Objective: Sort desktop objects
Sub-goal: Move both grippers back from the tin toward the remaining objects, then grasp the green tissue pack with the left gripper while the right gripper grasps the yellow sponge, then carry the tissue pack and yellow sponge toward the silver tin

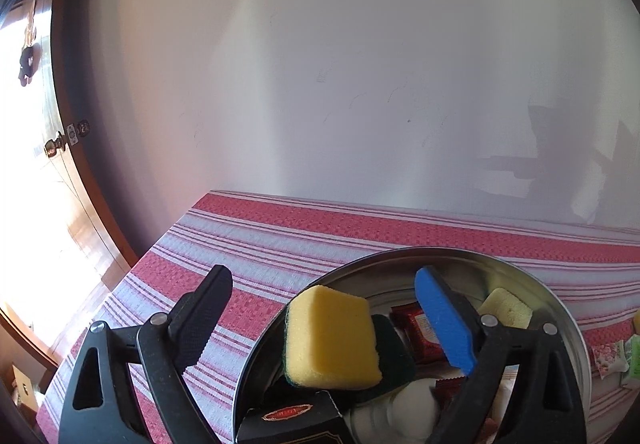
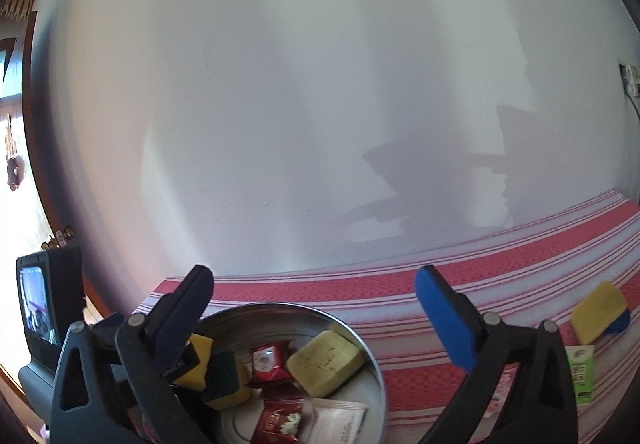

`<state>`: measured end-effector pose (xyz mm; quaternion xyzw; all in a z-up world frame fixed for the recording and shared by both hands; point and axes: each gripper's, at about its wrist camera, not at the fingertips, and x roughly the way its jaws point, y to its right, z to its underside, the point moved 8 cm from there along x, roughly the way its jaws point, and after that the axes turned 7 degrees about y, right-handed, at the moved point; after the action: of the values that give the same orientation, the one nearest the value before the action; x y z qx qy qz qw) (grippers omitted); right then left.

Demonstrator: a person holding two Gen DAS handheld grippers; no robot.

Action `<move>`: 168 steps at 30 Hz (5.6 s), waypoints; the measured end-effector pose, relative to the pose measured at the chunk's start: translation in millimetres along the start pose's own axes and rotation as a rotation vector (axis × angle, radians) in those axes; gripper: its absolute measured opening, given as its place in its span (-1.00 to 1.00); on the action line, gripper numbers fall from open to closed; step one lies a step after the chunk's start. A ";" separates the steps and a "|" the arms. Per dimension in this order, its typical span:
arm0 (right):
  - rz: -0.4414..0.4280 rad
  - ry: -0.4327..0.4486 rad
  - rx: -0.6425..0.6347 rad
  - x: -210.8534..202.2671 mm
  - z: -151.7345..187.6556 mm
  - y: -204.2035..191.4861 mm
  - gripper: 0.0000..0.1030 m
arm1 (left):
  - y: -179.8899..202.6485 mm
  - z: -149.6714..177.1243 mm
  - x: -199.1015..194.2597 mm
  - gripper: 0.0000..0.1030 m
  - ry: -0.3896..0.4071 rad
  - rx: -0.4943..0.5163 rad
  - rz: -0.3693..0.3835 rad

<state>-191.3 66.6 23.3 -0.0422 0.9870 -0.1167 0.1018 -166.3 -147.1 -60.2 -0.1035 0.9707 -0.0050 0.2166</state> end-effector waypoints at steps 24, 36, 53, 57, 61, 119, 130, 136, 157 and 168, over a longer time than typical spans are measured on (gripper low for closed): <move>0.297 -0.002 -0.138 -51.8 33.5 143.0 0.99 | 119.4 16.8 -88.5 0.83 0.310 0.169 0.274; 0.439 -0.003 -0.108 -97.4 22.2 245.7 0.99 | 221.6 58.3 -97.2 0.83 0.182 0.302 0.447; 0.521 0.028 0.143 -130.1 14.1 339.8 0.98 | 359.2 115.2 -105.2 0.83 0.015 0.558 0.589; 0.529 0.048 0.158 -135.6 10.7 344.6 0.98 | 371.2 128.0 -84.2 0.83 -0.100 0.561 0.587; 0.523 0.040 0.188 -135.0 12.0 350.1 0.98 | 373.3 135.7 -74.2 0.63 -0.199 0.536 0.614; 0.146 -0.125 -0.012 -77.4 34.6 223.1 0.01 | 263.8 35.2 -114.3 0.01 0.100 0.201 0.527; -0.006 -0.109 -0.003 -68.9 12.3 137.4 0.02 | 215.4 19.2 -100.3 0.01 0.142 0.169 0.467; -0.113 -0.131 0.023 -42.6 5.1 89.8 0.02 | 172.8 8.9 -79.0 0.01 0.151 0.125 0.377; -0.312 -0.248 -0.033 11.8 45.7 -9.8 0.03 | 72.8 16.6 -4.7 0.01 -0.024 -0.004 0.099; -0.314 -0.363 -0.079 12.6 88.8 -15.0 0.03 | 73.6 24.1 6.7 0.01 -0.088 0.018 0.051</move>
<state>-183.9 31.0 -60.1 -0.2194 0.9377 -0.0831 0.2563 -176.7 -75.6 -88.9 -0.0772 0.9625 -0.0035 0.2599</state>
